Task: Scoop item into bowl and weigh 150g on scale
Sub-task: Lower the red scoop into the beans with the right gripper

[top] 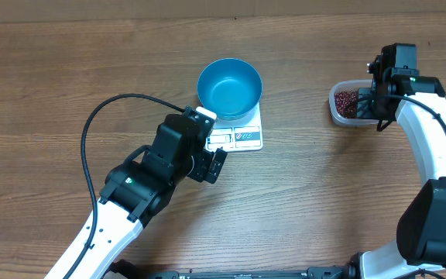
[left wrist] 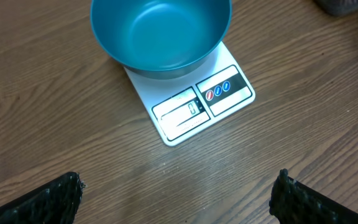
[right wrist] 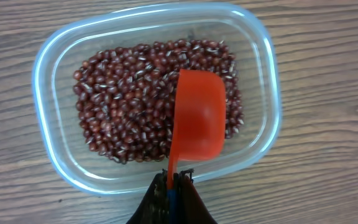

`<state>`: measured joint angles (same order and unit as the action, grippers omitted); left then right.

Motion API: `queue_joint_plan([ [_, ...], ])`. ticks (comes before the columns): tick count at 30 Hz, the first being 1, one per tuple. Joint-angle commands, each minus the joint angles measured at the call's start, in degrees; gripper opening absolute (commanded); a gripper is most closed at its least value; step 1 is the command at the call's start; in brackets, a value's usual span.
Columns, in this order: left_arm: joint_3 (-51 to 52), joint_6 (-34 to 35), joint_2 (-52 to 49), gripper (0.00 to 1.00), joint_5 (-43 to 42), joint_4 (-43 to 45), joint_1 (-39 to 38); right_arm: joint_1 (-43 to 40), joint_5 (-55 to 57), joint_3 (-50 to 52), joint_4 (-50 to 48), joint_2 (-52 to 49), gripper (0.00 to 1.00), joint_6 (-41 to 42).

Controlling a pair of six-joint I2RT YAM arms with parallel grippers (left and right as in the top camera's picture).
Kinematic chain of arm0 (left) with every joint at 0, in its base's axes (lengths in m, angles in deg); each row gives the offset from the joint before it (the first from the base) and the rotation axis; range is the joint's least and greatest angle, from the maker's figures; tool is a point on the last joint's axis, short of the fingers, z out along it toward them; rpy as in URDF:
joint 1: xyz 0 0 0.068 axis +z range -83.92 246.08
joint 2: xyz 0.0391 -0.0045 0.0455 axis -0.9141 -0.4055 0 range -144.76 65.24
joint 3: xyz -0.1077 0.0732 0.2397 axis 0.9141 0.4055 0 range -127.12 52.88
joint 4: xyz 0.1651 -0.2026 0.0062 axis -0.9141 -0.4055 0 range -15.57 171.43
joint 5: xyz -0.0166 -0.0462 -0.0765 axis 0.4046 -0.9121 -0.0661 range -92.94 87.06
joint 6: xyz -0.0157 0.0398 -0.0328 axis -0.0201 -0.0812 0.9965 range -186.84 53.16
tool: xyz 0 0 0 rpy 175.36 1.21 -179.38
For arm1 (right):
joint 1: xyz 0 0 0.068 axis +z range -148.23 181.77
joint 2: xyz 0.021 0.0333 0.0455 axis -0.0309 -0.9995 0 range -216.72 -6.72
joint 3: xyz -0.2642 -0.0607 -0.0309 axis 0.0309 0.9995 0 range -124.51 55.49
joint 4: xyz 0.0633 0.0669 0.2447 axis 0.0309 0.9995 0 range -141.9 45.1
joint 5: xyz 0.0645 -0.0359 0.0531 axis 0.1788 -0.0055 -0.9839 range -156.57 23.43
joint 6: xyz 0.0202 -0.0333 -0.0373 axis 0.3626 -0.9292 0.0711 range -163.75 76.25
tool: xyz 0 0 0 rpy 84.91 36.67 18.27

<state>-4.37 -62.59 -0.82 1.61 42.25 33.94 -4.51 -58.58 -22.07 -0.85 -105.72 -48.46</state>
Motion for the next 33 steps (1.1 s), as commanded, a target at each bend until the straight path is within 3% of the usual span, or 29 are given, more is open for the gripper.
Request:
queue_joint_plan([
  [1, 0.59, -0.87, -0.98, 0.99, 0.33, 0.0, 0.26, -0.24, -3.45, 0.68, 0.07, -0.04, 0.04, -0.11],
  [15, 0.59, -0.85, -5.31, 1.0, 0.31, 0.33, 0.26, -0.24, -9.62, 0.68, 0.22, -0.04, 0.04, -0.33],
  [26, 0.59, 0.46, -5.9, 1.0, -2.67, 7.43, 0.26, -0.35, -9.62, 0.68, -0.24, -0.04, 0.04, -0.33],
  [33, 0.59, 0.48, -5.9, 1.0, -2.71, 7.96, 0.24, -4.26, -12.41, 0.68, -0.66, -0.04, 0.04, -0.35],
])
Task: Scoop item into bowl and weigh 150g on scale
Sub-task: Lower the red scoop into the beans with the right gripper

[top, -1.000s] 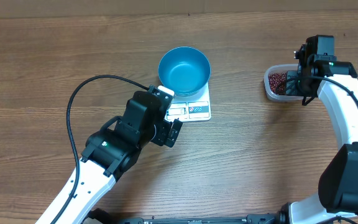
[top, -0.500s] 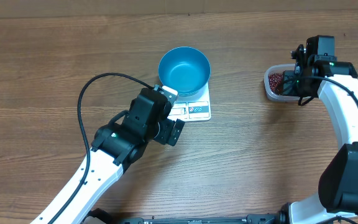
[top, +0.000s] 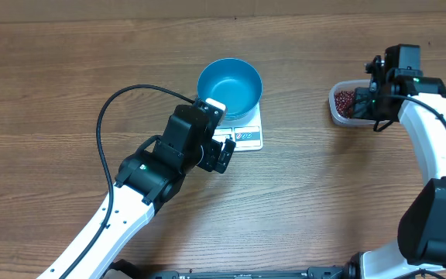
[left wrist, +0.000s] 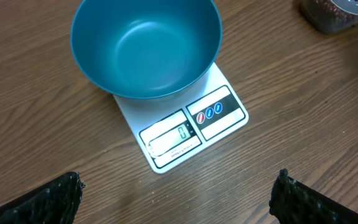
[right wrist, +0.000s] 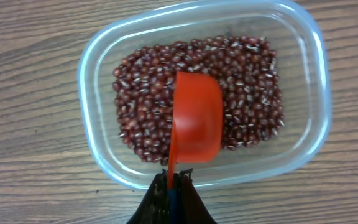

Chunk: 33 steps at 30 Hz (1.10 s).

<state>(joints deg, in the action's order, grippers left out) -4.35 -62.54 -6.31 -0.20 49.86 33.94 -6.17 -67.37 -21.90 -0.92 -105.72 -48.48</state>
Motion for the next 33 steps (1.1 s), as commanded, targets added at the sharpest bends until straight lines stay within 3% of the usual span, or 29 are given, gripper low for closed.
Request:
queue_joint_plan([
  [1, 0.57, 0.46, -0.39, 1.0, -0.94, 0.35, 0.24, -3.67, -5.49, 0.5, -0.7, -0.04, 0.04, -0.7],
  [13, 0.48, 0.63, -0.33, 1.0, -2.78, 3.69, 0.26, -11.63, -19.02, 0.5, -0.35, -0.04, 0.04, -5.84],
  [33, 0.44, 1.03, 0.22, 0.99, -2.78, 6.97, 0.26, -11.41, -18.6, 0.5, -0.83, -4.39, 0.04, -6.08],
])
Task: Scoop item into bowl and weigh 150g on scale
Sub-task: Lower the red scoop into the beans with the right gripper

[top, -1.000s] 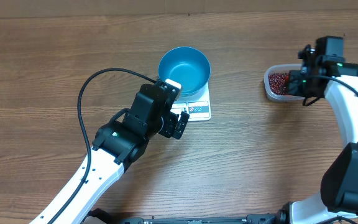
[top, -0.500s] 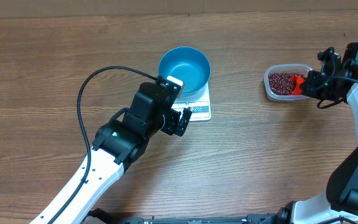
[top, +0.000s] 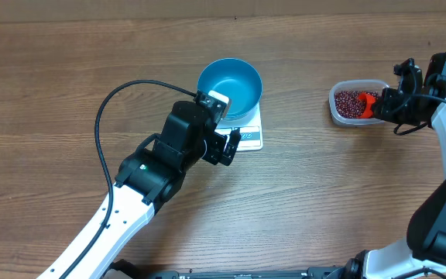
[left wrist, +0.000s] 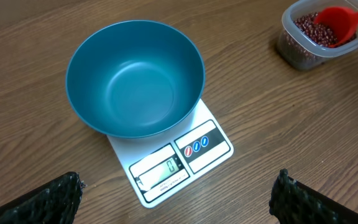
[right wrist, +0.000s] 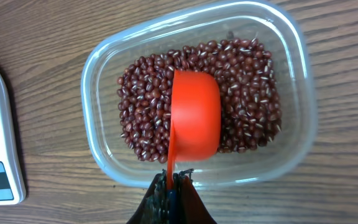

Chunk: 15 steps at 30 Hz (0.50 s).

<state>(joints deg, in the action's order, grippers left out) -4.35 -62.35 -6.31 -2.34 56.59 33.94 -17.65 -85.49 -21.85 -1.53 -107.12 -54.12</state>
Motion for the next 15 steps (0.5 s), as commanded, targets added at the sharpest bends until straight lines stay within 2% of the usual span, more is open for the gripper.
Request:
queue_joint_plan([
  [1, 0.44, 0.83, 0.22, 0.99, -0.63, 0.24, 0.26, 0.07, -0.48, 0.46, -0.15, -3.52, 0.04, -0.42],
  [15, 0.44, 0.85, 0.22, 1.0, -0.66, 1.29, 0.26, 0.07, -4.76, 0.46, 1.55, -4.39, 0.04, -0.42],
])
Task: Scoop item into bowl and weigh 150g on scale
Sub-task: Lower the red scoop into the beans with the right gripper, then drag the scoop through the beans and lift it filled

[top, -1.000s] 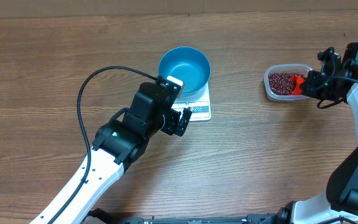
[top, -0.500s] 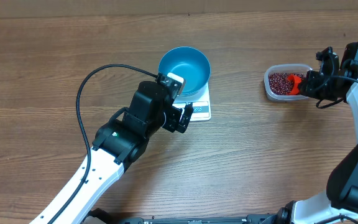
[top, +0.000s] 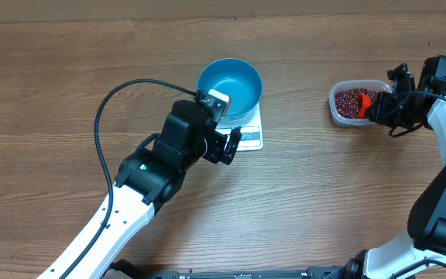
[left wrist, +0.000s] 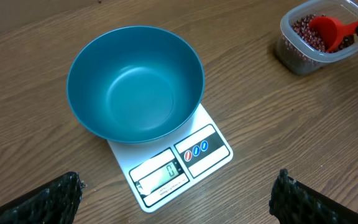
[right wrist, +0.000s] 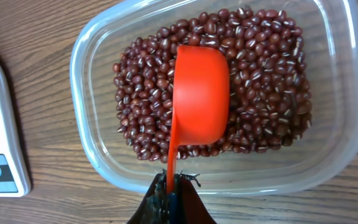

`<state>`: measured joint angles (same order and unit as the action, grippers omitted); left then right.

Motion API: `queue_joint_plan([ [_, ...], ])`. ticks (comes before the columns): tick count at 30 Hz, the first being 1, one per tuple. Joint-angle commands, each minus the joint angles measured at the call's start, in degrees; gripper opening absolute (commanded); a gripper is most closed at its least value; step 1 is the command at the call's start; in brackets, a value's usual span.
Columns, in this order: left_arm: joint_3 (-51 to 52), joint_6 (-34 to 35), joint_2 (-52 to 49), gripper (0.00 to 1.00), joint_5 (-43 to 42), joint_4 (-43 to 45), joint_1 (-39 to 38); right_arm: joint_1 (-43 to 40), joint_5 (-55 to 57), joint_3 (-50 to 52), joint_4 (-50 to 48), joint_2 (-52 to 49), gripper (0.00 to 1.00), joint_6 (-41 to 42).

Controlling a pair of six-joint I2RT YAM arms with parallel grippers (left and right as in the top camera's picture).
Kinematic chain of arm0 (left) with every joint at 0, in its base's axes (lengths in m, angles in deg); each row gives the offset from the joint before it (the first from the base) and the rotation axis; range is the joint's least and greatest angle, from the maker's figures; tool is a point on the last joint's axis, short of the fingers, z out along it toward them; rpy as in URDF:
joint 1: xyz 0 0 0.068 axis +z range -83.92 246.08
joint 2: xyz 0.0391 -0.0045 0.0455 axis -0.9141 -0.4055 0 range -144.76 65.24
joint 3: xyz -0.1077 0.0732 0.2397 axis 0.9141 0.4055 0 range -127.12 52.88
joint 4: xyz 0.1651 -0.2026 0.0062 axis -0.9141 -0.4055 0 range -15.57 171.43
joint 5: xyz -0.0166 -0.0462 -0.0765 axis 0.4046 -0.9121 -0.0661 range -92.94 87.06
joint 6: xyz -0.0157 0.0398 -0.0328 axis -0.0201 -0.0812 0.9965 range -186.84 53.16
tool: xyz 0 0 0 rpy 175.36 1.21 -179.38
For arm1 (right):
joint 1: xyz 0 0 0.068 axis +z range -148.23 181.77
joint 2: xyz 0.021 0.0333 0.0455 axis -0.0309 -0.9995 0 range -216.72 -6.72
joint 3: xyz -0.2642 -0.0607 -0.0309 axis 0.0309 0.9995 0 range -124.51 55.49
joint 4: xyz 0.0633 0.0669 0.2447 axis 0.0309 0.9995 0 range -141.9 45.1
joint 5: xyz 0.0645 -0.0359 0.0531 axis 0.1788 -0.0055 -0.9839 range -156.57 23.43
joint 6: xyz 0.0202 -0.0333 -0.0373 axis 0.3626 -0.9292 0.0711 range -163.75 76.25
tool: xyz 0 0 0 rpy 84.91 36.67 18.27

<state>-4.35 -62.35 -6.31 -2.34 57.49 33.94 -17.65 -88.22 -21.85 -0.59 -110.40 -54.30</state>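
Note:
An empty blue bowl [top: 230,87] [left wrist: 135,83] stands on a white digital scale [top: 246,136] [left wrist: 188,158] whose display reads 0. A clear plastic tub [top: 337,110] [right wrist: 104,163] at the right holds red beans [right wrist: 260,93]. My right gripper [right wrist: 174,182] [top: 383,108] is shut on the handle of an orange scoop [right wrist: 201,102] [top: 365,101], whose cup lies rounded side up on the beans. My left gripper [top: 224,147] [left wrist: 178,196] hangs open just in front of the scale, holding nothing.
The wooden table [top: 324,201] carries nothing else. A black cable [top: 111,105] loops from the left arm over the table to the left of the scale.
My right gripper has come closer to the tub, and the scoop now lies lower on the beans. The left arm, bowl and scale have not moved.
At first my left gripper was low in front of the scale and the right held the scoop over the beans. The left then pulled back and tilted up until bowl, scale and tub were all in its view. The right shifted rightward, keeping the scoop over the beans.

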Motion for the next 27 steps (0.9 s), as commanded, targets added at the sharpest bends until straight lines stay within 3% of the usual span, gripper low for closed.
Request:
queue_joint_plan([
  [1, 0.44, 0.85, 0.22, 0.99, -0.66, 0.39, 0.26, 0.07, -2.05, 0.46, 0.74, -1.11, 0.04, -0.22],
  [27, 0.44, 0.83, 0.22, 0.99, -0.48, 1.68, 0.26, 0.07, -4.61, 0.46, 1.05, -1.11, 0.04, -0.26],
])
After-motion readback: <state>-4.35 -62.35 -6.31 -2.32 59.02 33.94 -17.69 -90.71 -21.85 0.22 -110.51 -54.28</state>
